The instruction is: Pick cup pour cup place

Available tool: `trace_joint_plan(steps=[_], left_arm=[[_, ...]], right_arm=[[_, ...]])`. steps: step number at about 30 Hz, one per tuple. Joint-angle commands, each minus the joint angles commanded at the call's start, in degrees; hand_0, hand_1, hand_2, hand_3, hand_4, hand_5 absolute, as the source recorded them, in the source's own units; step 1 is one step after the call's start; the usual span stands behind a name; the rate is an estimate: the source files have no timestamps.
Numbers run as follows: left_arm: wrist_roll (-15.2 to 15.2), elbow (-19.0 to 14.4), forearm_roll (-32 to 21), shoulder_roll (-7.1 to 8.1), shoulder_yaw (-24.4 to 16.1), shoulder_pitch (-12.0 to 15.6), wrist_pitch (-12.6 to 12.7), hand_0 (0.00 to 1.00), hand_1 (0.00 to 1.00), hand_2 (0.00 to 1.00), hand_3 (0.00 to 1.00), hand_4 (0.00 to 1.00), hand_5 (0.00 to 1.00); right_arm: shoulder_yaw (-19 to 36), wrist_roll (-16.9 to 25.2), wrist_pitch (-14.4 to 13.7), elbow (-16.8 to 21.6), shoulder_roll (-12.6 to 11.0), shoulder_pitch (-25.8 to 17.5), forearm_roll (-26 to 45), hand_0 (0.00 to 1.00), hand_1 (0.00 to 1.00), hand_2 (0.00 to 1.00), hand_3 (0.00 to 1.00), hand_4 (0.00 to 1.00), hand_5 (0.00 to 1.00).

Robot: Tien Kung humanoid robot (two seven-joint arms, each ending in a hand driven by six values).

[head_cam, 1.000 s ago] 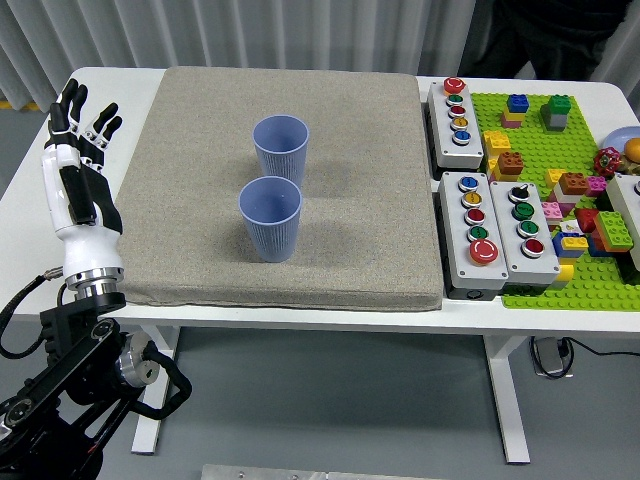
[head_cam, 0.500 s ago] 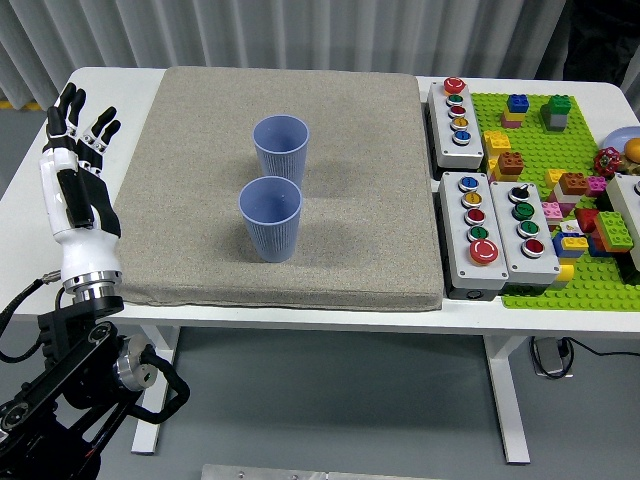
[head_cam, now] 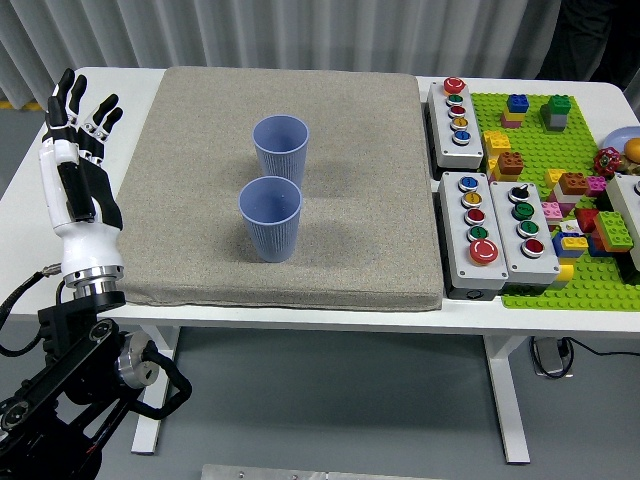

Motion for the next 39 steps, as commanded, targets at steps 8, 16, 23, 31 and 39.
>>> trace_joint_plan(steps=[8,16,23,31,39], left_arm=[[0.00,-0.31,0.28,-0.03,-0.39,-0.02,0.00,0.745,0.765,0.930,0.911,0.725,0.998],[0.00,-0.56,1.21,-0.21,-0.58,0.12,0.00,0.746,0.766,0.929,0.912,0.721,0.998],[0.00,-0.86,1.37,-0.11,-0.98,0.48,0.00,0.747,0.767,0.929,0.913,0.720,0.998],[0.00,-1.25,1.82,0.05,-1.32,0.88,0.00,0.747,0.767,0.927,0.912,0.719,0.998],[0.00,-0.99,1.86,0.30,-1.03,0.95,0.00,0.747,0.767,0.927,0.912,0.715,0.998]], right_arm=[[0.28,0.13,-0.30,0.05,-0.31,0.41,-0.23,0.675,0.619,0.569,0.559,0.002,0.170],[0.32,-0.04,-0.66,0.13,-0.12,0.45,-0.17,0.675,0.619,0.570,0.560,0.002,0.172],[-0.49,-0.17,-0.49,0.00,0.15,0.33,0.24,0.675,0.619,0.571,0.561,0.002,0.171],[-0.81,-0.01,-0.55,-0.01,0.35,0.19,0.40,0.675,0.619,0.570,0.561,0.002,0.171],[-1.40,0.87,-0.83,-0.01,0.61,-0.64,1.71,0.675,0.619,0.570,0.561,0.002,0.171]])
